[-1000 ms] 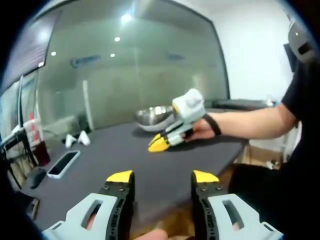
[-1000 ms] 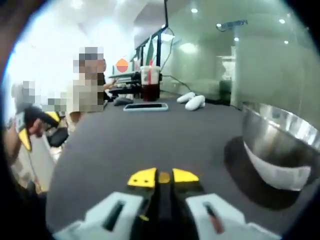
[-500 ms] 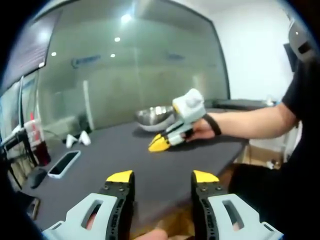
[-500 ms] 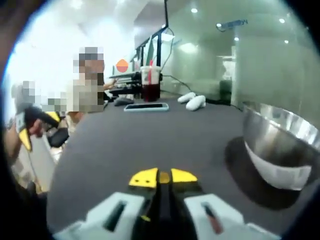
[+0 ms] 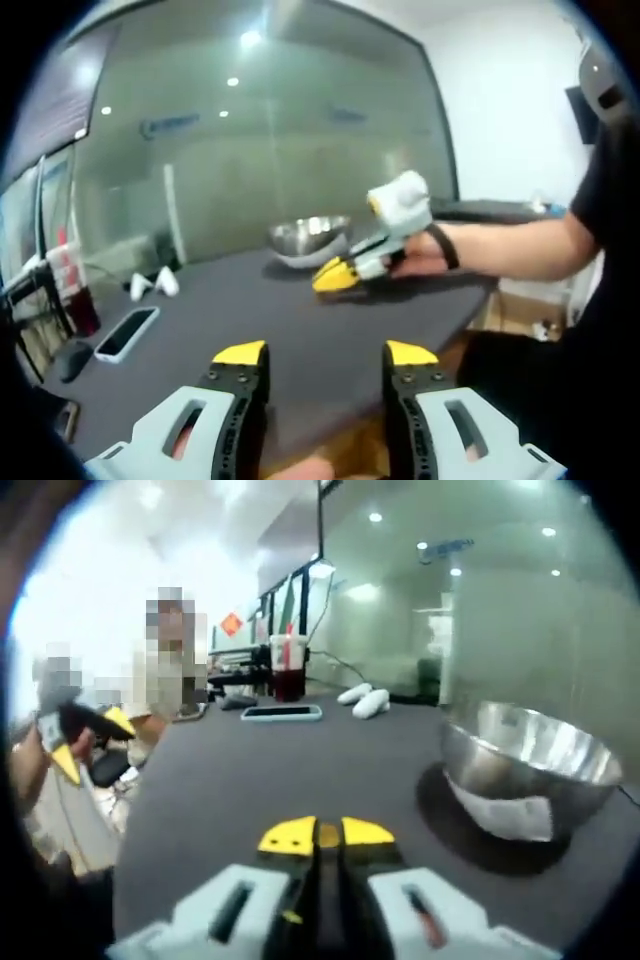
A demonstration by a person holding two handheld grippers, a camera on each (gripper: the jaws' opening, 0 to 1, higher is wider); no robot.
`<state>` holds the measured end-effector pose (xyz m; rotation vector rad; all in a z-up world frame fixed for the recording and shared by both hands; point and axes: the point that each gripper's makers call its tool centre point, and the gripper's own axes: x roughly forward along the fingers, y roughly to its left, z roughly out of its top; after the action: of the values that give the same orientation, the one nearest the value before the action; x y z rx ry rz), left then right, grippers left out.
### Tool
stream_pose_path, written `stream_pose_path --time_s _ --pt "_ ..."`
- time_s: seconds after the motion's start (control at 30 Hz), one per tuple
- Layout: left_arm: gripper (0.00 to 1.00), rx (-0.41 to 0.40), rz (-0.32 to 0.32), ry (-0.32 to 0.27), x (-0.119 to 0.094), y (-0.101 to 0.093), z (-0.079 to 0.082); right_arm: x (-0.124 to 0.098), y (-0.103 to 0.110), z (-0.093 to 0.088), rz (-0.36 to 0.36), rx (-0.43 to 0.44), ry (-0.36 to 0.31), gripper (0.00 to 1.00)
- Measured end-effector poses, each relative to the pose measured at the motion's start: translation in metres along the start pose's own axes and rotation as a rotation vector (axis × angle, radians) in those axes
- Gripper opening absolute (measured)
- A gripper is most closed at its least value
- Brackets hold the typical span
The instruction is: Pick up the QQ candy scattered on the table and place it into the stainless steel bowl on the table
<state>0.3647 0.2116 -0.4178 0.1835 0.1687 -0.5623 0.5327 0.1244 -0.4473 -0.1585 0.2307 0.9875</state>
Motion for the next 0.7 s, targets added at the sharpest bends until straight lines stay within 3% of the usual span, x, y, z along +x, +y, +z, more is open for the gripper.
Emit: stream_pose_path --time_s 0.1,0.43,0.7 --pt "0.47 0.003 -0.007 0.001 0.003 -0.002 0.001 -0.022 -0.016 -0.001 -0.041 0.04 -0.022 0.09" --pt "0.46 0.029 -0.053 -0.004 0.018 -0.015 0.009 -0.071 -0.049 -0.009 -0.134 0.06 -0.047 0.09" --pt "0.47 0.04 -0.086 -0.006 0.027 -0.025 0.01 -0.08 -0.055 -0.002 -0.146 0.069 -0.071 0.09"
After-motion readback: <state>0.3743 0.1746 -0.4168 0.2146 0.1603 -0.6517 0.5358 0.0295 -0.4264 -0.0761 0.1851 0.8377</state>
